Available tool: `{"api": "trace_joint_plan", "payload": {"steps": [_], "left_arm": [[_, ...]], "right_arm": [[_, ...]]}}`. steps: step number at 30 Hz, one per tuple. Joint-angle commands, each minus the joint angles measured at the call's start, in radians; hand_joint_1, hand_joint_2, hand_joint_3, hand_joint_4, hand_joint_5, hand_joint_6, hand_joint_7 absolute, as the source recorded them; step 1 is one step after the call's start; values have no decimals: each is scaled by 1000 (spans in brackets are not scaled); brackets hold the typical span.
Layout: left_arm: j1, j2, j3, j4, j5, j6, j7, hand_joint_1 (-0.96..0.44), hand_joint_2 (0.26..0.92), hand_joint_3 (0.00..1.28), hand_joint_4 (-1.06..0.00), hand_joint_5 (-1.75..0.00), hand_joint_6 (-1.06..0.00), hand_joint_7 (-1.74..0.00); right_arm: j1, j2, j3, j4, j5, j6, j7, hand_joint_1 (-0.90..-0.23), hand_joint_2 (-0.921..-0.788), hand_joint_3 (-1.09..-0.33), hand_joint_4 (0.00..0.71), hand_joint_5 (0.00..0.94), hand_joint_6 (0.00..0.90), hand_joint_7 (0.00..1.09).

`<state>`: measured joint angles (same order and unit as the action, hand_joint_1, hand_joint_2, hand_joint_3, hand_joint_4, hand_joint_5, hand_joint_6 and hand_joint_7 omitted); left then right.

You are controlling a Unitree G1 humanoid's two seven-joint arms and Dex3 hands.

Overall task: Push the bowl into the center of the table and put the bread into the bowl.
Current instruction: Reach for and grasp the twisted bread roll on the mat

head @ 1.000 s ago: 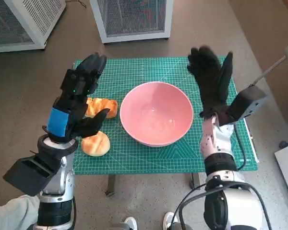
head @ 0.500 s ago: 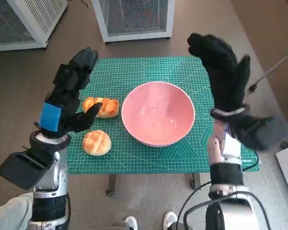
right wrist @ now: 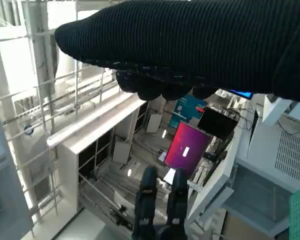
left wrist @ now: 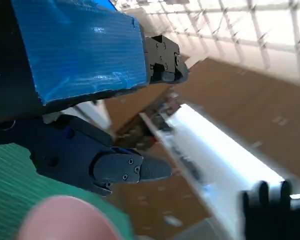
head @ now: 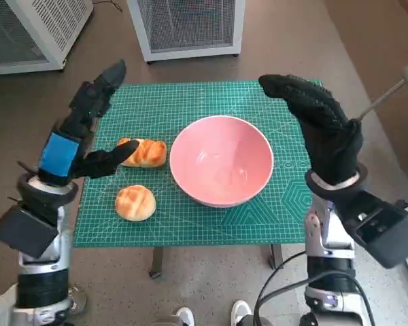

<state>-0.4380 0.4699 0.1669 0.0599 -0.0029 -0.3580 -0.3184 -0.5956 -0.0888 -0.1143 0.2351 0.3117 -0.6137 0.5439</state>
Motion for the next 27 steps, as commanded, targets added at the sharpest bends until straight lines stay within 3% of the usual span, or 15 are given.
{"api": "trace_joint_plan", "payload": {"steps": [1, 8, 11, 18, 27], "left_arm": [[-33, 66, -23, 1, 39, 58, -39, -491, 915, 84, -132, -1, -95, -228], [-58, 148, -72, -41, 88, 220, -125, -334, 816, 8, -115, -4, -127, -231], [-70, 197, -118, -80, 137, 361, -186, -265, 782, 4, -123, -7, -139, -228], [-152, 268, -272, -155, 314, 745, -325, -33, 747, 1, -125, -1, -222, -87], [-218, 243, -379, -106, 450, 844, -333, 40, 745, 1, -121, 0, -261, -44]], "right_arm": [[44, -3, 18, -41, 13, 44, -12, -421, -890, -538, 401, 9, 25, 798], [60, -4, 22, -63, 28, 58, -7, -425, -899, -508, 387, 1, 6, 789], [63, -6, 22, -64, 32, 58, -4, -423, -912, -479, 380, 0, 5, 781], [65, -8, 23, -63, 31, 55, -7, -421, -920, -456, 371, 0, 0, 765], [63, -10, 18, -44, 28, 46, -9, -420, -921, -452, 369, 0, -1, 743]]}}
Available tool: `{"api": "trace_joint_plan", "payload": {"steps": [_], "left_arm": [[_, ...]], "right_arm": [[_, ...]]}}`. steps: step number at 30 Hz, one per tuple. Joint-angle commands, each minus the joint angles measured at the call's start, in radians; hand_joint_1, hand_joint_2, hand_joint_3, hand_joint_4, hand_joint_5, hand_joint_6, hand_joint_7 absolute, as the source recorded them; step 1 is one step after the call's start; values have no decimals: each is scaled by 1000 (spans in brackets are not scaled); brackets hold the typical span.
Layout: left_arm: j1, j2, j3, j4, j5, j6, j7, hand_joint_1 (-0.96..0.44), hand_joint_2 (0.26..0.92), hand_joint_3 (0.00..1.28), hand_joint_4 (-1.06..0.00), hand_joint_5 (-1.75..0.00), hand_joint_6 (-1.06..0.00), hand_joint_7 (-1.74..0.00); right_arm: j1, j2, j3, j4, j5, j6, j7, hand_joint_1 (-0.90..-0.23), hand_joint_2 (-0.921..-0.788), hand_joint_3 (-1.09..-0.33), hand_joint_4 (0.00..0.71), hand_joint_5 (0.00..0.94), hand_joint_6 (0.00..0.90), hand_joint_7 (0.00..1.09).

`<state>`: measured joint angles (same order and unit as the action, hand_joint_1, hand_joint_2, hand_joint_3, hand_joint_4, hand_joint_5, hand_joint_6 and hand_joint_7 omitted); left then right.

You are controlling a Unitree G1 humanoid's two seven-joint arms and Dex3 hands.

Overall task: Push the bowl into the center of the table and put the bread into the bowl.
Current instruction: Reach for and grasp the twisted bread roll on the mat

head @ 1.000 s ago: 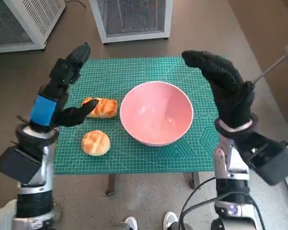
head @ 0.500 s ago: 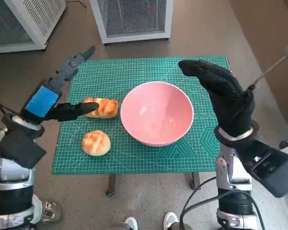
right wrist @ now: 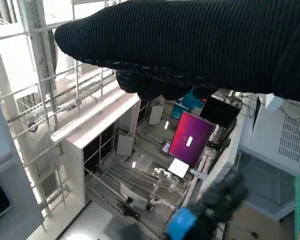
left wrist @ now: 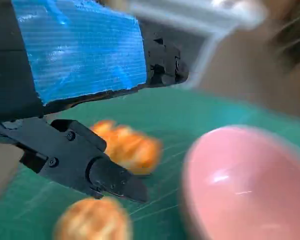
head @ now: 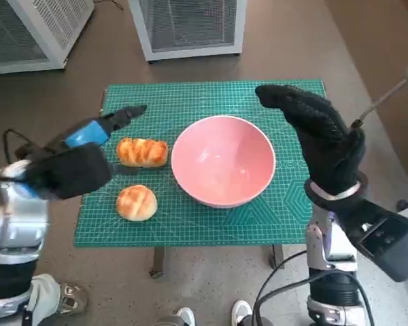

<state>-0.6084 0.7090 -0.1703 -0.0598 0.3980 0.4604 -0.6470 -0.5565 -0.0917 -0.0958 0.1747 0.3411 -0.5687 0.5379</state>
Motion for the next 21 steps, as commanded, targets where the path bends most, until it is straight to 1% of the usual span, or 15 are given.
{"api": "trace_joint_plan", "payload": {"steps": [1, 10, 16, 21], "left_arm": [[-56, -1, -54, 31, 62, 23, 1, 38, 745, 1, -121, 0, -262, -44], [-146, -45, -123, 186, 109, 18, 6, 5, 748, 3, -117, 0, -275, -32], [-214, -86, -184, 321, 160, 24, 17, -9, 749, 3, -132, -6, -296, -33], [-274, -133, -227, 475, 193, -1, 47, -18, 751, 4, -145, -9, -308, -32]], "right_arm": [[24, -7, -1, 18, -2, 1, -4, -420, -921, -452, 369, 0, -1, 742], [28, -4, 0, 23, -5, -5, -9, -421, -921, -451, 369, 0, 0, 740], [33, -3, 4, 15, -6, 5, -17, -421, -921, -452, 368, 0, -1, 739], [38, -6, 4, 14, -5, 5, -18, -423, -921, -450, 369, 0, -1, 736]]}}
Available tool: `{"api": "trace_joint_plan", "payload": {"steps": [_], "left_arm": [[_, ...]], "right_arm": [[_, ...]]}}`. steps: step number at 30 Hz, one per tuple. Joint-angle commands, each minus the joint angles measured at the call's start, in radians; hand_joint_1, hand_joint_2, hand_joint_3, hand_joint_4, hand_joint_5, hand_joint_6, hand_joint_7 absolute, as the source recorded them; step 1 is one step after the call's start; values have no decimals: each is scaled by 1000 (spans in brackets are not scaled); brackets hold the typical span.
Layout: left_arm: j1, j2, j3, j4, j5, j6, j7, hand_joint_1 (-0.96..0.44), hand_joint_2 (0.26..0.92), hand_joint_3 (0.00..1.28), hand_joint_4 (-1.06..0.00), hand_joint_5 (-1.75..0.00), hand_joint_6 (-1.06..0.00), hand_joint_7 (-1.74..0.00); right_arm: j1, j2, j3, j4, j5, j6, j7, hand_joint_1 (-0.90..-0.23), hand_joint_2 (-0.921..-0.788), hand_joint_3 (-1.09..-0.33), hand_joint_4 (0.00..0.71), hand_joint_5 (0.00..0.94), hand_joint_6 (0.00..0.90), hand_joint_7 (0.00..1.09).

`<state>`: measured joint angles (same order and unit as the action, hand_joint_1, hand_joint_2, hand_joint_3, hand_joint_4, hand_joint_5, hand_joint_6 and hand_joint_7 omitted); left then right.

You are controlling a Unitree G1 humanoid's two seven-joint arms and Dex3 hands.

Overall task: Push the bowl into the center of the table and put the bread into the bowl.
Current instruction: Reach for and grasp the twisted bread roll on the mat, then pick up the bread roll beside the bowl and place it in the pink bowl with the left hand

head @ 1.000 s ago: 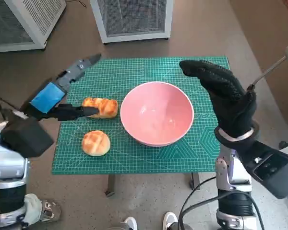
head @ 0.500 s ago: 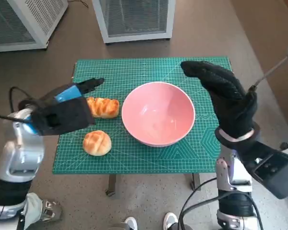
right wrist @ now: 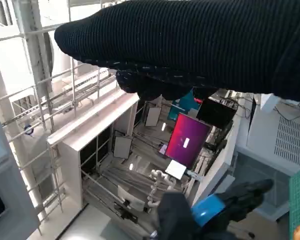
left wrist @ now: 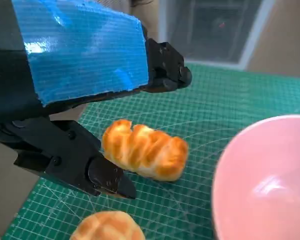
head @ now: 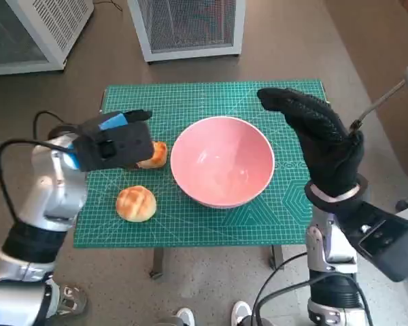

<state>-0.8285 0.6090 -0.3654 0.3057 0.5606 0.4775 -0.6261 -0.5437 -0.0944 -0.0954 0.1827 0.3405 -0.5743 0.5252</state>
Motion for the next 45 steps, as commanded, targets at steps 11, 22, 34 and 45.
{"api": "trace_joint_plan", "payload": {"steps": [11, 22, 34, 45], "left_arm": [[-160, -130, -93, 450, 68, -121, 145, -8, 754, 6, -162, -7, -318, -24], [-223, -202, -145, 746, 93, -242, 252, 32, 773, 16, -288, -57, -376, -40], [-222, -193, -165, 836, 111, -363, 345, 184, 895, 104, -668, -1180, -688, -645], [-219, -138, -135, 759, 96, -449, 399, 4, 918, 104, -581, -1338, -667, -1063]], "right_arm": [[35, -8, 0, 6, 0, 7, -5, -431, -921, -443, 368, 0, 1, 723], [43, -9, -6, 7, 4, 2, -6, -425, -921, -442, 370, 1, 14, 731], [46, -8, -9, 1, 11, 7, -11, -424, -921, -439, 372, 2, 21, 727], [48, 2, -5, 4, 16, 4, -9, -426, -921, -432, 372, 2, 23, 724]]}}
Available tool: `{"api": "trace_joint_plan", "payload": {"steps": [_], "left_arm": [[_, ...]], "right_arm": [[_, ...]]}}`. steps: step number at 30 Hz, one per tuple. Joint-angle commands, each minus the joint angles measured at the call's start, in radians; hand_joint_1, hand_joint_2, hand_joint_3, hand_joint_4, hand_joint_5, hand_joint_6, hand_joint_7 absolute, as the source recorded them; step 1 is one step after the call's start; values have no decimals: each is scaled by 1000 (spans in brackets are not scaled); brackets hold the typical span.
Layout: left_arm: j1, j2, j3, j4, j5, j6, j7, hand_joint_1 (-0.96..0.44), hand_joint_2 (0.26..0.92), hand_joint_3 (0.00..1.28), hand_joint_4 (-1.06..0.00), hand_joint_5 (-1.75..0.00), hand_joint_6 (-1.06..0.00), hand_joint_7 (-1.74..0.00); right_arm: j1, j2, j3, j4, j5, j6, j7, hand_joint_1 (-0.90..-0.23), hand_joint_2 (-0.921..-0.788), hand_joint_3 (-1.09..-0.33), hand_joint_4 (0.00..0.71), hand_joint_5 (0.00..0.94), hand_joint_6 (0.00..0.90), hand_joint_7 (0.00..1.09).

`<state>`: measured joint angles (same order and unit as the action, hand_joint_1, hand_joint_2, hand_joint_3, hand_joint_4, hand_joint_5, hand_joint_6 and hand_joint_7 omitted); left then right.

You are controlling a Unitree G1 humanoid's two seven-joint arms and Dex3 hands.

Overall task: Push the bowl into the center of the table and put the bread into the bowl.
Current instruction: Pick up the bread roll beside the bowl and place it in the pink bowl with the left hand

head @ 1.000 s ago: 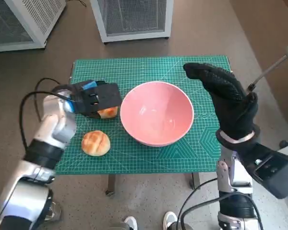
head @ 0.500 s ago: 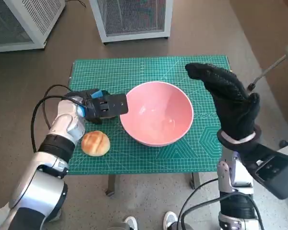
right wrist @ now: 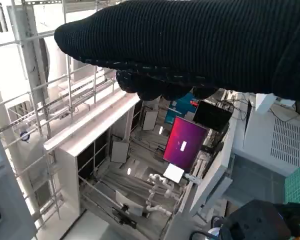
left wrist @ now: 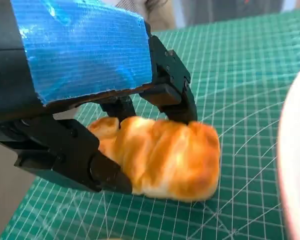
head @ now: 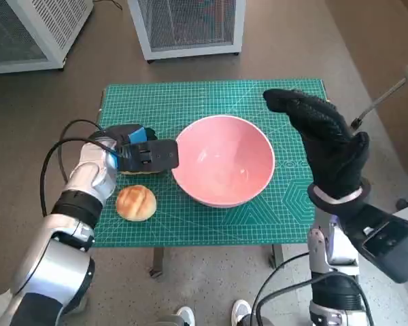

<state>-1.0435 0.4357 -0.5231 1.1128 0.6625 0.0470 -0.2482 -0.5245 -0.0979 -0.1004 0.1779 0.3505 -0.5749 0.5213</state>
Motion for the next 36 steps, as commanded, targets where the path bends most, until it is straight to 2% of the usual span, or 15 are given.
{"api": "trace_joint_plan", "payload": {"steps": [1, 7, 17, 27, 36], "left_arm": [[-1, 45, 31, -69, -11, -23, 22, 3, 918, 105, -576, -1348, -671, -1058], [37, 105, 92, -264, -35, -2, -14, 2, 917, 108, -597, -1366, -657, -1038], [150, 185, 248, -725, -86, 92, -74, 2, 920, 98, -644, -1217, -606, -1186], [246, 197, 362, -1052, -116, 109, -83, 2, 920, 69, -694, -1146, -619, -1190], [301, 163, 381, -1264, -124, 127, -116, 2, 920, 63, -715, -1114, -613, -1208]], "right_arm": [[28, 6, 1, 10, 8, 4, -4, -427, -921, -432, 372, 2, 23, 724], [29, 7, 2, 9, 11, 5, -1, -428, -921, -430, 373, 2, 23, 723], [30, 2, 3, 7, 22, 10, 11, -414, -921, -435, 372, 1, 23, 723], [33, 1, 4, 7, 27, 10, 18, -409, -921, -437, 372, 1, 22, 722], [33, -4, 1, 9, 33, 9, 26, -412, -921, -446, 373, 1, 15, 718]]}}
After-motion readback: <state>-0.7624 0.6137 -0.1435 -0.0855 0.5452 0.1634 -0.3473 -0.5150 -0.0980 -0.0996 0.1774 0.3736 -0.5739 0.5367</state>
